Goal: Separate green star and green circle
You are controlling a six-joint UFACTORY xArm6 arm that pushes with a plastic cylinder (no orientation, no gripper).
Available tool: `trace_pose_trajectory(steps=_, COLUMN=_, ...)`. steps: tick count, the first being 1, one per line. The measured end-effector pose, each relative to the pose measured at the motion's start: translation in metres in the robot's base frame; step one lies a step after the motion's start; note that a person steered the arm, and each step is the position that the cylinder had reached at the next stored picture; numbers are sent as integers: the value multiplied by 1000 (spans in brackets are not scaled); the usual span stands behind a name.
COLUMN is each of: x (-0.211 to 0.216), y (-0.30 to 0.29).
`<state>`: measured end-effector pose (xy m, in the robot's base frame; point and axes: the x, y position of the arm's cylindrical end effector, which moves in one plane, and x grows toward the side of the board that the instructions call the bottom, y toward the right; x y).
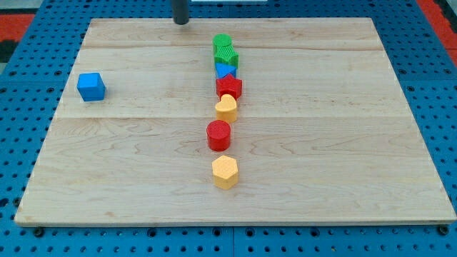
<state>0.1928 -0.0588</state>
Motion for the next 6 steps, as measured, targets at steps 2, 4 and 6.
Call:
trace_pose_trajectory(steps=2, x=0, y=57)
trace_pose_trajectory(steps=4, x=10, y=132)
trace_pose_trajectory(steps=6, x=42, y=148)
